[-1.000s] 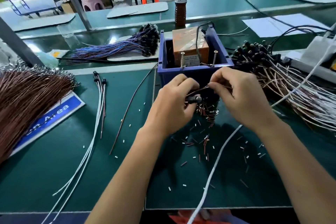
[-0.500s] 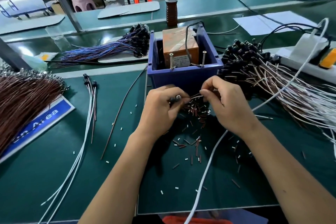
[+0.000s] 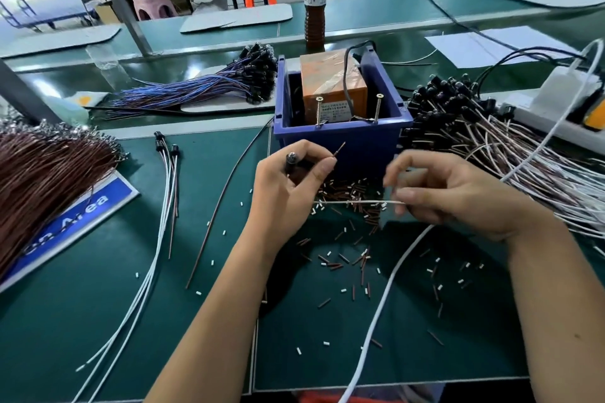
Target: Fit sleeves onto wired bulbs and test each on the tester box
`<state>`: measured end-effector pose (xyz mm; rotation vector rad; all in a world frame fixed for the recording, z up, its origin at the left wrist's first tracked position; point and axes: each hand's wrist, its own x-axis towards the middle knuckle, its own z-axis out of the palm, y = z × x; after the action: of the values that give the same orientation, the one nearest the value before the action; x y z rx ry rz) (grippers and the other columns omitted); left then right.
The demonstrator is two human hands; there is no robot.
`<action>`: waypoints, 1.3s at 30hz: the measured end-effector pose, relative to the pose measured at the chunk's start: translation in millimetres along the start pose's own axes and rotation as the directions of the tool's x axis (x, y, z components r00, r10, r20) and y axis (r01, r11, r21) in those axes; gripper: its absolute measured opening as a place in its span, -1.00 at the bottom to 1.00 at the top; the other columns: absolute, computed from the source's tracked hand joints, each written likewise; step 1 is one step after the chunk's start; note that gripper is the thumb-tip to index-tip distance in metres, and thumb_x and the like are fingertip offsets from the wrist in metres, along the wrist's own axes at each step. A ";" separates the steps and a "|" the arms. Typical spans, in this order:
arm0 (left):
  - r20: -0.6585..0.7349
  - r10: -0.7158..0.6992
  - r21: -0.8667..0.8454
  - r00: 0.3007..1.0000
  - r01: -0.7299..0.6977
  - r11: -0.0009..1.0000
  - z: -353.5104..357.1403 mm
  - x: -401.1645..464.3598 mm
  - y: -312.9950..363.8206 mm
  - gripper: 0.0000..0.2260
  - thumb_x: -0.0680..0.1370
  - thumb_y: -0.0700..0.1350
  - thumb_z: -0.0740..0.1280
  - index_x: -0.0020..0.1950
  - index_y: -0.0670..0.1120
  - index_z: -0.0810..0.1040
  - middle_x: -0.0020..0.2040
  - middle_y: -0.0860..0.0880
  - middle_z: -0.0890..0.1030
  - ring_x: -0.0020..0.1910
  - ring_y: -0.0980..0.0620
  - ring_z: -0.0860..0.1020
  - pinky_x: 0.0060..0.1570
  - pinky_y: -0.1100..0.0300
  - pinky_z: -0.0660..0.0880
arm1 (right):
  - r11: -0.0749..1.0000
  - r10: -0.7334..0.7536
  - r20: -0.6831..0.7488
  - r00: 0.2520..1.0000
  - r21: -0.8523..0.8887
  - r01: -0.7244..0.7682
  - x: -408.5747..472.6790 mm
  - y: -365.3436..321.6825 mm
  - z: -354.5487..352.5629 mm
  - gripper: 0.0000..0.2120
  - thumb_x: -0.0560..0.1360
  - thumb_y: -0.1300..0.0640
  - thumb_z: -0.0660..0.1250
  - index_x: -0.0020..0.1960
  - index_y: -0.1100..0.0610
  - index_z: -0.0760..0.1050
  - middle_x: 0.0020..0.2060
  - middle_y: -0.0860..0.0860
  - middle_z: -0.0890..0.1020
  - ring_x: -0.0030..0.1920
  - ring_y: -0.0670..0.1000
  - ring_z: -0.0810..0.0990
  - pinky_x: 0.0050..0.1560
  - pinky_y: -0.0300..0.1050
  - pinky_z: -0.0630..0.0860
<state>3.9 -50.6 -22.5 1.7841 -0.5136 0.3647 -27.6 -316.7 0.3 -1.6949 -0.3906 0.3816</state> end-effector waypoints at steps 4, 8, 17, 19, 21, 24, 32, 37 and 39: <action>-0.006 -0.005 -0.017 1.000 0.005 1.000 -2.8 -1.9 1.3 -0.95 0.61 -0.07 0.44 -0.04 0.00 0.67 -0.13 -0.02 0.69 -0.13 -0.14 0.64 -0.12 -0.14 0.57 | 0.969 -0.114 0.213 0.970 0.238 0.061 -10.4 -1.7 -3.6 -0.77 0.60 0.11 0.44 0.12 0.28 0.65 -0.15 0.24 0.66 -0.35 -0.04 0.55 -0.43 -0.29 0.47; 0.001 -0.030 -0.081 1.000 0.029 0.996 -2.5 -3.0 7.8 -0.95 0.63 -0.13 0.43 -0.01 -0.08 0.67 -0.09 -0.02 0.72 -0.05 -0.07 0.67 -0.02 0.01 0.61 | 0.890 -0.330 0.106 0.938 0.366 0.271 -8.1 -0.5 4.0 -0.75 0.57 0.29 0.37 0.23 0.26 0.65 -0.01 0.23 0.70 -0.20 0.02 0.63 -0.18 -0.22 0.57; 0.206 -0.129 -0.499 0.970 0.217 0.839 -1.7 -3.8 31.6 -0.89 0.67 -0.20 0.31 -0.04 -0.08 0.57 0.16 -0.23 0.71 -0.53 0.18 0.30 -0.50 0.31 0.23 | 0.971 -0.093 -0.018 0.996 0.221 0.095 11.6 -6.8 40.3 -0.63 0.53 -0.22 0.44 -0.13 0.10 0.70 -0.42 0.11 0.61 -0.54 -0.08 0.45 -0.58 -0.34 0.29; 0.287 -0.149 -0.550 0.946 0.290 0.783 1.3 -2.6 30.0 -0.90 0.67 -0.17 0.31 -0.03 -0.08 0.55 0.17 -0.28 0.69 -0.55 0.16 0.22 -0.55 0.28 0.15 | 0.993 -0.031 0.049 0.998 0.113 0.025 14.0 -7.0 45.8 -0.64 0.55 -0.17 0.37 -0.18 0.11 0.68 -0.47 0.12 0.58 -0.57 -0.08 0.41 -0.59 -0.32 0.25; 0.339 -0.136 -0.581 0.931 0.320 0.749 2.8 -3.0 28.3 -0.91 0.68 -0.13 0.32 -0.02 -0.09 0.54 0.19 -0.29 0.68 -0.56 0.19 0.22 -0.55 0.32 0.18 | 0.998 0.023 0.076 0.997 0.051 -0.027 14.2 -7.8 48.1 -0.65 0.56 -0.13 0.35 -0.17 0.13 0.68 -0.47 0.14 0.58 -0.57 -0.05 0.41 -0.59 -0.31 0.24; 0.348 -0.084 -0.628 0.934 0.299 0.718 2.9 -1.0 26.8 -0.92 0.68 -0.11 0.32 0.00 -0.08 0.54 0.23 -0.28 0.66 -0.55 0.21 0.20 -0.54 0.36 0.21 | 0.996 0.084 0.151 0.985 -0.037 -0.080 14.9 -7.8 52.2 -0.66 0.62 -0.05 0.33 -0.14 0.17 0.68 -0.44 0.15 0.61 -0.55 -0.03 0.44 -0.59 -0.29 0.27; 0.463 -0.197 -0.611 0.864 0.472 0.636 -1.7 0.3 25.9 -0.81 0.65 -0.14 0.31 -0.11 -0.07 0.67 -0.15 -0.14 0.67 -0.53 0.23 0.21 -0.55 0.41 0.21 | 0.993 0.009 0.082 0.997 0.119 -0.019 15.0 -8.6 49.3 -0.68 0.60 -0.12 0.40 0.01 0.15 0.70 -0.30 0.15 0.66 -0.48 -0.08 0.47 -0.58 -0.30 0.33; 0.568 -0.246 -0.553 0.786 0.585 0.593 -1.2 -1.6 25.3 -0.80 0.61 -0.15 0.31 -0.15 -0.07 0.68 -0.23 -0.07 0.65 -0.55 0.24 0.20 -0.58 0.44 0.21 | 0.952 -0.083 -0.341 0.936 0.251 0.176 24.2 -5.0 50.2 -0.69 0.57 -0.01 0.33 0.09 0.22 0.63 -0.25 0.13 0.66 -0.44 -0.06 0.50 -0.59 -0.28 0.33; 0.586 -0.240 -0.549 0.774 0.597 0.585 -0.6 -0.8 25.7 -0.82 0.60 -0.14 0.33 -0.16 -0.07 0.68 -0.24 -0.07 0.64 -0.55 0.25 0.20 -0.58 0.44 0.21 | 0.960 -0.126 -0.365 0.922 0.188 0.206 24.2 -5.8 54.2 -0.76 0.55 0.04 0.36 -0.01 0.23 0.62 -0.26 0.13 0.66 -0.44 -0.04 0.51 -0.59 -0.27 0.35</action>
<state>-10.2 -55.6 -1.5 1.1259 -0.4292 -0.5832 -31.3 -257.3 -3.1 -1.4591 -0.2166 -0.0078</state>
